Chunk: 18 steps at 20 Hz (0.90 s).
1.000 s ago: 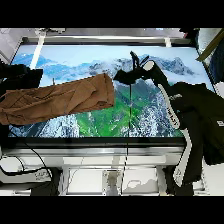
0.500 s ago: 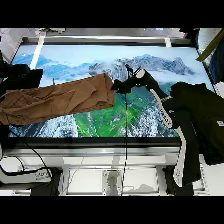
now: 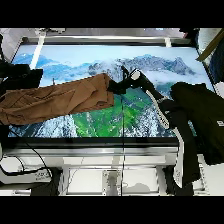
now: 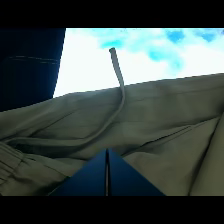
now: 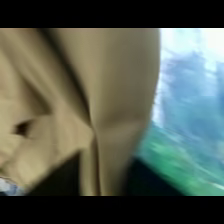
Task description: Fold the clothes and pants, and hang the long-sleeved shirts on hangers.
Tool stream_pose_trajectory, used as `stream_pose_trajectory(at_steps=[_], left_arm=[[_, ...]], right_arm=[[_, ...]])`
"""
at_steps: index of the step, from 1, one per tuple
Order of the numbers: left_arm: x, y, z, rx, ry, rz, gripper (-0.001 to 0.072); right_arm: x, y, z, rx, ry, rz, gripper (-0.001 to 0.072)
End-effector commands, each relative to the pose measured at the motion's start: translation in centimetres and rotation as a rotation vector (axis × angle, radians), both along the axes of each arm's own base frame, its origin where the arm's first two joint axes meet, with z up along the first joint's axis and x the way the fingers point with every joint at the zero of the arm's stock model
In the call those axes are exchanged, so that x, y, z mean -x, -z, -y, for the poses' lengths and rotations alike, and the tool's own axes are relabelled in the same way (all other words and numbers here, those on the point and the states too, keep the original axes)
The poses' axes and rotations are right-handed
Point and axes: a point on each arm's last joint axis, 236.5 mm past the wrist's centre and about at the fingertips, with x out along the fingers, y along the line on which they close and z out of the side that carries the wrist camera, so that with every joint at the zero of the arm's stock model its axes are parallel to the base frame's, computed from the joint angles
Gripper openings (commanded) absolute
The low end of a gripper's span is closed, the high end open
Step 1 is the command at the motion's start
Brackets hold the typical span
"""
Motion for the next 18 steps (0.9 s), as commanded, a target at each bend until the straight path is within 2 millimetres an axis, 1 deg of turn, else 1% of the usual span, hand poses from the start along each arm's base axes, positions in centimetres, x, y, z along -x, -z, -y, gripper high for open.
stream_pose_trajectory(at_steps=[1, 3, 4, 6, 8, 10, 11, 14, 15, 17, 18], left_arm=[[0.6, 0.4, 0.3, 0.009, 0.007, -0.033, 0.0033], [1.2, 0.8, 0.5, 0.016, 0.012, -0.062, 0.0033], [1.4, 0.9, 0.6, 0.019, 0.014, -0.072, 0.0033], [1.8, 0.7, 0.8, 0.021, 0.017, -0.079, 0.0033], [2.3, -0.1, 1.0, 0.019, 0.019, -0.072, 0.0033], [2.9, -1.3, 1.6, 0.015, 0.031, -0.059, 0.0033], [3.1, -1.8, 2.6, 0.032, 0.048, -0.055, 0.0033], [3.4, -2.5, 8.4, 0.153, 0.155, -0.054, 0.0033], [3.3, -2.4, 10.5, 0.167, 0.199, -0.06, 0.0033], [3.6, -1.5, 14.9, 0.169, 0.295, -0.087, 0.0033], [4.0, -0.9, 17.4, 0.168, 0.351, -0.105, 0.0033]], right_arm=[[-0.6, -2.5, -1.4, -0.04, -0.011, 0.048, 0.0009], [-1.1, -3.6, -1.0, -0.046, -0.004, 0.067, 0.0009], [-1.1, -3.9, -0.6, -0.046, -0.008, 0.063, 0.0008], [-0.3, -4.6, 0.7, -0.039, -0.039, 0.034, 0.0008], [1.0, -5.6, 2.8, -0.019, -0.122, 0.023, 0.0007], [2.4, -6.4, 6.4, 0.051, -0.175, -0.01, 0.0006], [3.2, -6.8, 8.6, 0.108, -0.2, -0.028, 0.0007], [5.4, -8.2, 15.4, 0.267, -0.242, -0.08, 0.0007], [6.1, -8.8, 17.6, 0.307, -0.24, -0.092, 0.0006], [8.2, -10.2, 21.3, 0.351, -0.251, -0.125, 0.0006], [9.2, -11.2, 22.7, 0.352, -0.256, -0.14, 0.0006]])
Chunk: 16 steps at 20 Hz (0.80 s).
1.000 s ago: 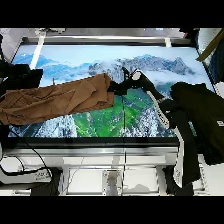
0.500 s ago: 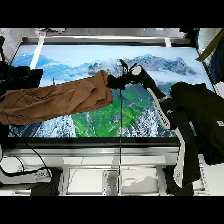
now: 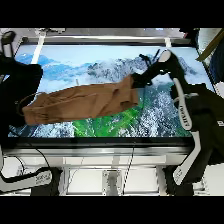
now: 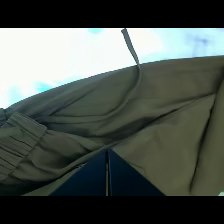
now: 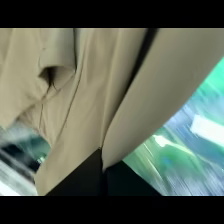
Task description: Fold the clothes and pants, and hang the long-sleeved shirts on hangers.
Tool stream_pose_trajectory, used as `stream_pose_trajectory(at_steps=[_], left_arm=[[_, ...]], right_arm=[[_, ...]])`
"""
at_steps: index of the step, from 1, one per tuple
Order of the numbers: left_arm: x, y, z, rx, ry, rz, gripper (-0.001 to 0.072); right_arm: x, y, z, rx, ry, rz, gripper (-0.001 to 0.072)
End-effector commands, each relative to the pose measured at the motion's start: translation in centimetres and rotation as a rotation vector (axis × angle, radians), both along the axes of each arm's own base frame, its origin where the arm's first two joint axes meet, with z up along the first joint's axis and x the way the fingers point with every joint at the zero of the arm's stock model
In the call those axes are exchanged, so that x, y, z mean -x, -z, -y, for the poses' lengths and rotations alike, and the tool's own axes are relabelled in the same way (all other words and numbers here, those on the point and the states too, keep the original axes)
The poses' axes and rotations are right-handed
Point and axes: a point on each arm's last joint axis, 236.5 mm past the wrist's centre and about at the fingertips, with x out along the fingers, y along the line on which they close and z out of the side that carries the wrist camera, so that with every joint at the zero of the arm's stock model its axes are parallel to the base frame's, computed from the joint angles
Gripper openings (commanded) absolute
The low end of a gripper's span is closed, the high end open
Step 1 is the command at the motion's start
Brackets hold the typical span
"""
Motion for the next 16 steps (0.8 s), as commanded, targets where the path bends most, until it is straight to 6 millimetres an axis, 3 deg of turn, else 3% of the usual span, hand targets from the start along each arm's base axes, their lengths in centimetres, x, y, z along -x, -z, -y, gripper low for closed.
stream_pose_trajectory(at_steps=[1, 4, 7, 9, 11, 14, 16], left_arm=[[1.3, 1.5, 8.3, 0.031, 0.186, -0.038, 0.0033], [2.2, 5.5, 15.3, 0.025, 0.33, -0.08, 0.0033], [3.1, 11.6, 21.2, 0.007, 0.444, -0.172, 0.0033], [3.9, 15.3, 24.9, -0.006, 0.51, -0.212, 0.0033], [4.6, 17.7, 28.1, -0.014, 0.559, -0.213, 0.0033], [4.6, 19.1, 31.8, -0.002, 0.595, -0.154, 0.0033], [4.5, 18.6, 32.3, -0.008, 0.605, -0.131, 0.0033]], right_arm=[[4.2, -2.7, 6.6, 0.092, -0.019, -0.075, 0.0006], [5.0, -6.8, 9.0, 0.082, 0.03, -0.011, 0.0007], [4.7, -10.9, 8.1, 0.035, 0.03, 0.105, 0.0008], [2.9, -13.5, 4.9, -0.074, 0.026, 0.216, 0.0007], [1.8, -15.2, 0.9, -0.169, 0.008, 0.289, 0.0007], [1.9, -14.2, -4.2, -0.164, -0.031, 0.291, 0.0008], [2.5, -12.5, -6.9, -0.124, -0.034, 0.249, 0.0007]])
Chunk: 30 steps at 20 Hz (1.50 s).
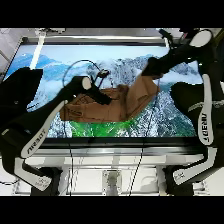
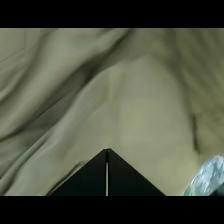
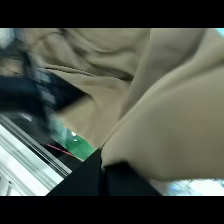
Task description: Fold the clothes and pants, and hang the long-sleeved shirts on hangers.
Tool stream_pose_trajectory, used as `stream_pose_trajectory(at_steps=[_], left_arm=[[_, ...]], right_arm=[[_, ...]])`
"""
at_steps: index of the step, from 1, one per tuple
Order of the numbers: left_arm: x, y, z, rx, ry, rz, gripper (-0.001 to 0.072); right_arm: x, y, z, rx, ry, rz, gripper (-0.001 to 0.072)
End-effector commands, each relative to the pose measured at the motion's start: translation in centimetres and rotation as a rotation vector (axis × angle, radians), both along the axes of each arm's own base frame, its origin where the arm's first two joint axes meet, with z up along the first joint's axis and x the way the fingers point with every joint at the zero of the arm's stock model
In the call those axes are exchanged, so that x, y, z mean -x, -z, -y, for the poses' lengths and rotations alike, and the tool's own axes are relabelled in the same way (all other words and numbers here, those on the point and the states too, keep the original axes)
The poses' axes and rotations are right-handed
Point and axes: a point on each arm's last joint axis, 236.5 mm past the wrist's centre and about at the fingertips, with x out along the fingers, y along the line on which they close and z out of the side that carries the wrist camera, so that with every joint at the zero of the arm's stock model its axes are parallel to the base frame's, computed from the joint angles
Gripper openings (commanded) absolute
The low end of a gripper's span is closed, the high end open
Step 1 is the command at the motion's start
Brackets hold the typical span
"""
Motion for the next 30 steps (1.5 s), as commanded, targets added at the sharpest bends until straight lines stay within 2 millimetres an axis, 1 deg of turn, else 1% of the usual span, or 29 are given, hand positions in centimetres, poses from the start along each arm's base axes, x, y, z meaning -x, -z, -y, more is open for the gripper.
stream_pose_trajectory(at_steps=[1, 2, 3, 5, 6, 7, 8, 9, 11, 12, 14, 15, 16, 17, 18, 19, 20, 21, 22, 23, 26, 27, 28, 29, 30], left_arm=[[-0.6, 0.0, 1.3, -0.005, 0.019, 0.066, 0.0033], [-1.5, -0.8, -0.5, -0.036, 0.0, 0.092, 0.0033], [-2.6, -2.0, -3.3, -0.087, -0.034, 0.122, 0.0033], [-4.7, -5.0, -10.2, -0.198, -0.135, 0.185, 0.0033], [-5.5, -6.8, -13.9, -0.236, -0.198, 0.214, 0.0033], [-6.0, -8.6, -16.9, -0.246, -0.254, 0.239, 0.0033], [-6.4, -10.4, -19.5, -0.239, -0.314, 0.263, 0.0033], [-6.6, -12.3, -22.2, -0.233, -0.376, 0.293, 0.0033], [-6.4, -15.4, -26.4, -0.223, -0.472, 0.344, 0.0033], [-6.2, -16.7, -27.9, -0.216, -0.51, 0.365, 0.0033], [-5.5, -18.3, -29.9, -0.214, -0.556, 0.384, 0.0033], [-5.1, -18.6, -30.6, -0.218, -0.571, 0.382, 0.0033], [-4.8, -18.7, -31.2, -0.221, -0.583, 0.376, 0.0033], [-4.6, -18.8, -31.7, -0.224, -0.595, 0.374, 0.0033], [-4.6, -18.8, -32.3, -0.227, -0.607, 0.373, 0.0033], [-4.6, -18.7, -32.8, -0.229, -0.618, 0.371, 0.0033], [-4.5, -18.7, -33.2, -0.231, -0.626, 0.369, 0.0033], [-4.4, -18.7, -33.5, -0.234, -0.633, 0.363, 0.0033], [-4.3, -18.6, -33.6, -0.236, -0.636, 0.358, 0.0033], [-4.3, -18.5, -33.6, -0.236, -0.636, 0.355, 0.0033], [-4.3, -18.5, -33.6, -0.235, -0.635, 0.354, 0.0033], [-4.2, -18.5, -33.5, -0.233, -0.634, 0.35, 0.0033], [-4.0, -18.3, -33.5, -0.235, -0.633, 0.342, 0.0033], [-3.8, -18.2, -33.5, -0.238, -0.632, 0.33, 0.0033], [-3.6, -18.0, -33.5, -0.24, -0.631, 0.32, 0.0033]], right_arm=[[0.5, 1.3, -5.5, 0.013, -0.007, -0.018, 0.0007], [1.0, 1.6, -7.4, 0.006, -0.029, -0.017, 0.0007], [1.5, 1.5, -9.2, -0.005, -0.046, -0.005, 0.0007], [2.1, 0.8, -13.4, -0.042, -0.08, 0.061, 0.0007], [2.5, 0.5, -15.6, -0.063, -0.097, 0.092, 0.0006], [3.0, 0.7, -17.7, -0.078, -0.115, 0.11, 0.0006], [3.6, 1.3, -19.8, -0.089, -0.138, 0.117, 0.0006], [4.3, 2.5, -21.8, -0.092, -0.159, 0.113, 0.0006], [5.4, 5.7, -26.0, -0.101, -0.189, 0.106, 0.0006], [5.6, 7.4, -28.2, -0.112, -0.188, 0.115, 0.0007], [5.4, 10.0, -32.3, -0.152, -0.159, 0.166, 0.0007], [5.4, 10.7, -33.9, -0.182, -0.136, 0.183, 0.0021], [5.7, 10.8, -35.2, -0.223, -0.107, 0.168, 0.0168], [6.2, 10.8, -35.8, -0.24, -0.107, 0.156, 0.0424], [6.8, 10.6, -35.7, -0.23, -0.128, 0.146, 0.059], [7.1, 10.8, -34.7, -0.181, -0.165, 0.142, 0.0613], [6.9, 11.1, -32.9, -0.107, -0.202, 0.144, 0.0611], [6.5, 11.4, -29.9, -0.006, -0.235, 0.136, 0.061], [6.0, 11.8, -26.3, 0.098, -0.255, 0.116, 0.0587], [5.6, 12.1, -21.6, 0.225, -0.265, 0.072, 0.0571], [5.9, 12.4, -8.0, 0.541, -0.305, -0.09, 0.0572], [6.0, 12.4, -5.0, 0.578, -0.304, -0.139, 0.0572], [5.8, 12.7, -2.7, 0.579, -0.273, -0.184, 0.0573], [5.2, 13.4, -1.1, 0.559, -0.234, -0.217, 0.0573], [4.2, 14.3, -0.3, 0.511, -0.187, -0.226, 0.0574]])
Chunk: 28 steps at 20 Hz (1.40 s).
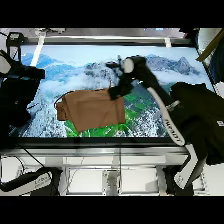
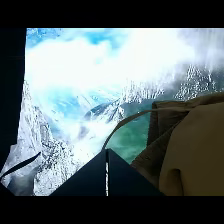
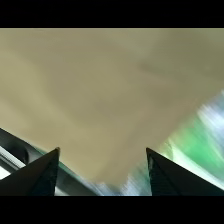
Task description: Fold the clothes and pants, and hang the long-sleeved shirts on hangers.
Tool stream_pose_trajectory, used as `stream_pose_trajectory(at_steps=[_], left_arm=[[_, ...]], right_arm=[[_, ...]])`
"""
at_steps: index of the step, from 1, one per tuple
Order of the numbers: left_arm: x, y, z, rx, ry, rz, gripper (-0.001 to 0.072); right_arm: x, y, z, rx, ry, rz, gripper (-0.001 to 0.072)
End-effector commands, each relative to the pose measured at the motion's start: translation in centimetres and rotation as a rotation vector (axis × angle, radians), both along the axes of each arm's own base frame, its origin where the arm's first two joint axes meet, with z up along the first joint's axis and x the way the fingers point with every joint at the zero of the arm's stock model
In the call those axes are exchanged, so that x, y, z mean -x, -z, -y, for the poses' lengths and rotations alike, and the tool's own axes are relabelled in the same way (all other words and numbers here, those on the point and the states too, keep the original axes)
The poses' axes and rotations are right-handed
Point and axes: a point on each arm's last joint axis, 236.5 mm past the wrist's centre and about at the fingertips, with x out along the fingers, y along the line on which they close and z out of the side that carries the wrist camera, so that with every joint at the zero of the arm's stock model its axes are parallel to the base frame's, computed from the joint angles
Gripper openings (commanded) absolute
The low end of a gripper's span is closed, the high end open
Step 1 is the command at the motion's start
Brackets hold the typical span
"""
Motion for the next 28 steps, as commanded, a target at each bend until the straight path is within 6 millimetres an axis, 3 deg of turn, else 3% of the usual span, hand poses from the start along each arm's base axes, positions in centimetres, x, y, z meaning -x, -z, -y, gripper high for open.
stream_pose_trajectory(at_steps=[1, 4, 6, 10, 13, 16, 21, 22, 24, 26, 28], left_arm=[[0.5, 0.3, 0.0, 0.004, -0.003, -0.023, 0.0033], [0.5, 0.3, 0.0, 0.01, -0.009, -0.023, 0.0033], [0.5, 0.3, 0.0, 0.01, -0.009, -0.023, 0.0033], [0.5, 0.3, 0.0, 0.02, -0.022, -0.022, 0.0033], [0.5, 0.3, 0.0, 0.034, -0.041, -0.021, 0.0033], [0.5, 0.3, 0.0, 0.034, -0.041, -0.021, 0.0033], [0.5, 0.3, 0.0, 0.034, -0.041, -0.022, 0.0033], [0.5, 0.3, 0.0, 0.034, -0.041, -0.022, 0.0033], [0.6, 0.4, 0.0, 0.034, -0.041, -0.026, 0.0033], [0.6, 0.4, 0.0, 0.034, -0.041, -0.028, 0.0033], [0.6, 0.4, 0.0, 0.034, -0.041, -0.028, 0.0033]], right_arm=[[-1.0, 1.8, 6.6, -0.006, 0.124, -0.094, 0.0576], [-5.3, 3.3, 4.0, -0.331, 0.355, -0.07, 0.0633], [-6.6, 5.0, 3.9, -0.424, 0.44, -0.087, 0.0635], [-5.7, 9.3, 4.3, -0.407, 0.468, -0.177, 0.0635], [-5.1, 10.9, 2.8, -0.453, 0.481, -0.245, 0.0636], [-4.5, 10.8, -0.3, -0.53, 0.438, -0.271, 0.0636], [-1.6, 9.4, -6.5, -0.606, 0.303, -0.295, 0.0623], [-1.2, 9.2, -7.2, -0.611, 0.287, -0.297, 0.052], [-1.3, 8.1, -8.0, -0.628, 0.265, -0.283, 0.0043], [-3.1, 6.0, -7.8, -0.658, 0.259, -0.228, 0.0009], [-6.0, 3.2, -6.1, -0.683, 0.267, -0.135, 0.0009]])
